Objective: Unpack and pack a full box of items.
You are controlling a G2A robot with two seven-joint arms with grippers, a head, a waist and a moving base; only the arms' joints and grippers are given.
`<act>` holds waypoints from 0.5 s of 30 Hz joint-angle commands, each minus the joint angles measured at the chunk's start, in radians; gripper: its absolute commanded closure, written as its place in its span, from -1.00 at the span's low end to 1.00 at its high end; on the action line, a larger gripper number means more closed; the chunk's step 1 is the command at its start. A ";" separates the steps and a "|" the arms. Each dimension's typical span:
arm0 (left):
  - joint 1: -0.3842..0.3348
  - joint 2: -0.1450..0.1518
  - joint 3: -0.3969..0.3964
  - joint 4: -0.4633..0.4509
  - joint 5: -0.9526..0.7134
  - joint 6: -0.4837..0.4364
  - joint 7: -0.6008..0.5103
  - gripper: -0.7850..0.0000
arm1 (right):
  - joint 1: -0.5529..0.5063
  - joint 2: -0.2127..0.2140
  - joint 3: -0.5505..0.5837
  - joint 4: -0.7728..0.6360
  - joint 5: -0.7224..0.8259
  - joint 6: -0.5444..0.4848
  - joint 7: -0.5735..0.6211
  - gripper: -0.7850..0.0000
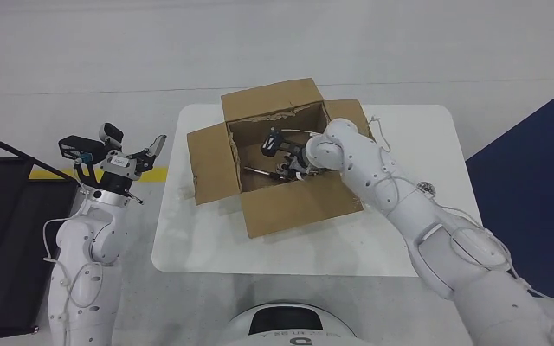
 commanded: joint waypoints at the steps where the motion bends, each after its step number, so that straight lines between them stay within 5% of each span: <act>1: 0.000 0.000 0.000 0.000 0.000 0.000 0.000 -1.00 | 0.010 -0.006 0.011 0.034 0.067 -0.048 0.010 -0.19; 2: 0.000 0.000 0.000 0.000 0.000 0.000 0.000 -1.00 | 0.020 -0.008 0.019 0.044 0.098 -0.067 0.028 -0.46; 8: 0.000 0.000 0.000 0.000 0.000 0.000 0.000 -1.00 | 0.012 0.019 0.081 -0.004 0.238 -0.208 0.092 -0.60; 10: 0.000 0.000 0.000 0.000 0.000 0.000 0.000 -1.00 | -0.003 0.039 0.107 -0.054 0.254 -0.231 0.116 -0.83; 11: 0.000 0.000 0.000 0.000 0.000 0.000 0.000 -1.00 | -0.010 0.051 0.125 -0.085 0.243 -0.220 0.125 -1.00; 15: 0.000 0.000 0.000 0.000 0.000 0.000 0.000 -1.00 | -0.068 0.098 0.187 -0.264 0.101 -0.033 0.167 -1.00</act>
